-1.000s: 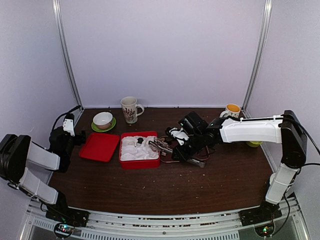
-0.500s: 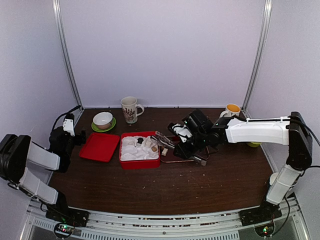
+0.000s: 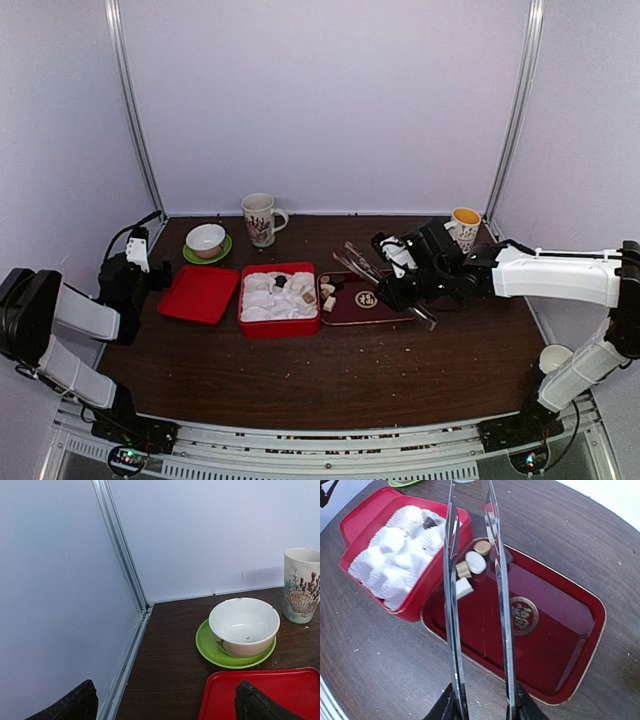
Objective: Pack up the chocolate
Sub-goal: Pick up the fake chocolate from the plate.
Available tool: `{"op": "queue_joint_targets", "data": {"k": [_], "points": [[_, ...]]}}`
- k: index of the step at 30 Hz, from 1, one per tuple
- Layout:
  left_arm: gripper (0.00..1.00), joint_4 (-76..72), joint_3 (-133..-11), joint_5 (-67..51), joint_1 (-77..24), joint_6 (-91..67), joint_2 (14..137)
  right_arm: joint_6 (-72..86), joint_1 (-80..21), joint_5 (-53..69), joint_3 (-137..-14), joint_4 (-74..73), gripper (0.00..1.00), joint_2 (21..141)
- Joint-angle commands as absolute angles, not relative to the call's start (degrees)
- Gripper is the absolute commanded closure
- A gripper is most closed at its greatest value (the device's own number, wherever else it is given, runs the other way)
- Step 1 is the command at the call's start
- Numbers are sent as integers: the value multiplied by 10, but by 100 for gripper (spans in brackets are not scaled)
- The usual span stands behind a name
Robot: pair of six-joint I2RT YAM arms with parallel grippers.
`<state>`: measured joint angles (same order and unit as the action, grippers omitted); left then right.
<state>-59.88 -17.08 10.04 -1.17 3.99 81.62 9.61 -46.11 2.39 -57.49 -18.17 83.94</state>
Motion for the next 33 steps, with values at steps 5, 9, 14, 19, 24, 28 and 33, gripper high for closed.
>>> {"op": "queue_joint_targets", "data": {"k": [5, 9, 14, 19, 24, 28, 33], "points": [[2, -618, -169, 96, -8, 43, 816, 122, -452, -2, -534, -163, 66, 802], [2, -618, -170, 95, -8, 43, 816, 122, -451, 4, -534, -160, 66, 808], [2, -618, -169, 95, -9, 43, 816, 116, -449, 7, -537, -161, 66, 811], [2, -618, -170, 95, -8, 43, 816, 116, -445, 12, -533, -156, 66, 812], [2, -618, -170, 96, -8, 43, 816, 116, -442, 12, -534, -163, 67, 811], [2, -618, -169, 95, -8, 43, 816, 114, -438, 14, -535, -175, 67, 809], [2, -618, -170, 95, -8, 43, 816, 113, -436, 21, -531, -180, 67, 806]]}}
